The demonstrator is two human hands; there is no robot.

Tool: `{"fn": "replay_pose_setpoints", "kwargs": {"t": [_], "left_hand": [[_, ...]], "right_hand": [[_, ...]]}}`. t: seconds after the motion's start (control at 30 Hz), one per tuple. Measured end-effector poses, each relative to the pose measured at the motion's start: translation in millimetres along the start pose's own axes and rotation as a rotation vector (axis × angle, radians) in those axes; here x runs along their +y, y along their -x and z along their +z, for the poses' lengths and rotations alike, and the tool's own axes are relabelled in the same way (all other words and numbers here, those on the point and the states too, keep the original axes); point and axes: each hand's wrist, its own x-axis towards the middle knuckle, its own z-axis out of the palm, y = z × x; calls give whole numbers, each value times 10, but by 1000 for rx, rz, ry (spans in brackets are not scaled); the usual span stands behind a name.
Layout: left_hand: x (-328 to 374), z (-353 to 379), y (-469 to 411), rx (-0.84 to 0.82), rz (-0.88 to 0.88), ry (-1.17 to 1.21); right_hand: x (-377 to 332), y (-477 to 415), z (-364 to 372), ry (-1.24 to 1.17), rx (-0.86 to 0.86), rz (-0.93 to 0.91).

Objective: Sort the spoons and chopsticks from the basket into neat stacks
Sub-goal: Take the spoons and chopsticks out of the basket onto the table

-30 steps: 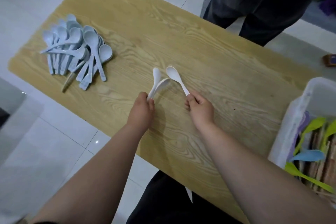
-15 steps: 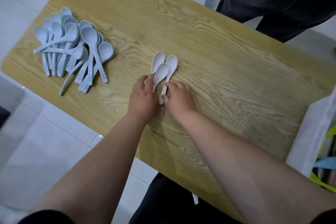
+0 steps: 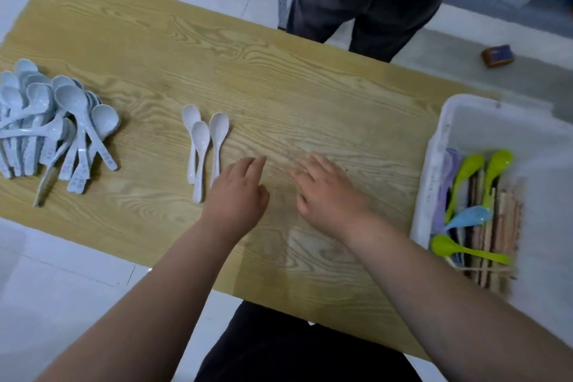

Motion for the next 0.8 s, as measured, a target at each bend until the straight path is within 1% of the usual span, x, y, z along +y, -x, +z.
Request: {"fn": "replay_pose_setpoints", "kwargs": {"t": [0.07,0.13,0.17,0.23,0.3,0.37,0.4,0.5,0.53,0.6,0.7,0.8], "left_hand": [[494,47,15,-5,100,35],[1000,108,22,-10,202,84],[1237,153,23,-1,251,105],[1672,270,27,33,357,121],[2026,419,26,73,464,85],[2304,556,30,60,545,-28],[2411,603,41,39,574,-98],[2732,690,75,-70,684,-287],[2811,690,85,-136,677,-323],[3028,720,88,-273,587,-435],[3328,803,5,-381,427,-678],[3475,950,-120,-446,323,-748]], "right_hand": [[344,471,-114,-9,206,20],[668,957,-218,-25,364,64],[816,1187,-253,-40,411,107],[1104,1603,-249,-84,426,232],[1383,1943,-151,-148,372,359],[1653,2204,-40,-219,234,473],[1766,2302,-20,-239,150,504],[2051,2510,-15,-238,-19,511],[2083,2507,-39,-223,-79,502],[2150,2506,-47,-175,-163,477],[2172,2458,6,-57,-193,434],[2147,2425,64,-46,-176,392]]}}
